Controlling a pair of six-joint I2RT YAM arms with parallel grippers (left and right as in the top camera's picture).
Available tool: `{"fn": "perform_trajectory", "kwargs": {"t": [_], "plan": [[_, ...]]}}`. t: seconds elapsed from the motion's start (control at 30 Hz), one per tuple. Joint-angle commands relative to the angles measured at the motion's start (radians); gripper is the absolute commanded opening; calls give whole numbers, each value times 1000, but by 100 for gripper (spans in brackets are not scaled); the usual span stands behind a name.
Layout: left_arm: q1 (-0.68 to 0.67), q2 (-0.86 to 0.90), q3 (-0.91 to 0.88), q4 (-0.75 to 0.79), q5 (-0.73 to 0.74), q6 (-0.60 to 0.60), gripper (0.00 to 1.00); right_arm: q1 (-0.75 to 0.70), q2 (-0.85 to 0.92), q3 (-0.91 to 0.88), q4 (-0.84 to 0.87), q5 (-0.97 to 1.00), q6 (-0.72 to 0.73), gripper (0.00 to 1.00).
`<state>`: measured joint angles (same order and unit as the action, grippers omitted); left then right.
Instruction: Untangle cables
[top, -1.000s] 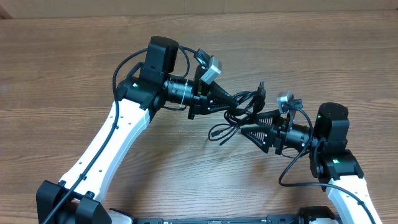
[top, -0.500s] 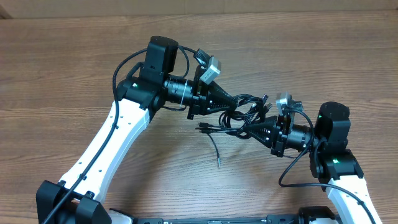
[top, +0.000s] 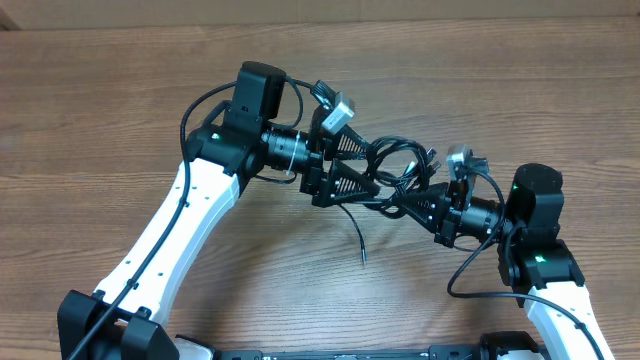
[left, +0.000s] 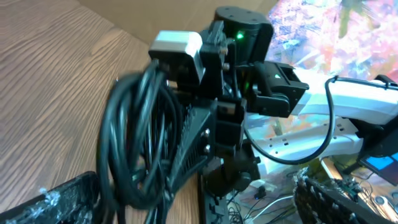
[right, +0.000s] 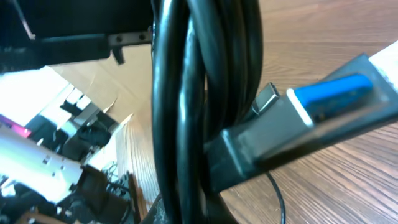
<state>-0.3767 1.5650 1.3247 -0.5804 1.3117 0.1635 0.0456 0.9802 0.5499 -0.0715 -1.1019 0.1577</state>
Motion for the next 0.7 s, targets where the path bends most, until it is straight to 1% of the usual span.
{"fn": "perform_trajectory", "kwargs": {"t": [0.0,0.13,0.2,0.23,0.33,0.37,0.4,0.5,0.6,0.67], "plan": [[11,-17,22,-23,-36,62,100,-2,-3,13,64,-9,117,4],[10,-17,22,-21,-82,72,100,-2,-3,13,186,-161,145,4],[7,-17,22,-21,-82,89,100,-1,-3,13,239,-175,209,4],[2,-17,22,-21,-85,105,100,-1,-3,13,264,-206,213,4],[0,-17,22,-17,-85,106,100,-1,-3,13,265,-210,212,4],[-3,-17,22,-17,-85,106,98,-1,-3,13,265,-210,212,4],[-10,-17,22,-17,-84,106,92,-1,-3,13,265,-209,212,4],[-41,-17,22,-4,-85,107,84,-1,-3,13,265,-209,208,4],[-84,-17,22,57,-89,106,82,-1,-3,13,264,-209,208,4],[-87,-17,22,82,-89,105,79,-1,-3,13,261,-209,208,4]]}}
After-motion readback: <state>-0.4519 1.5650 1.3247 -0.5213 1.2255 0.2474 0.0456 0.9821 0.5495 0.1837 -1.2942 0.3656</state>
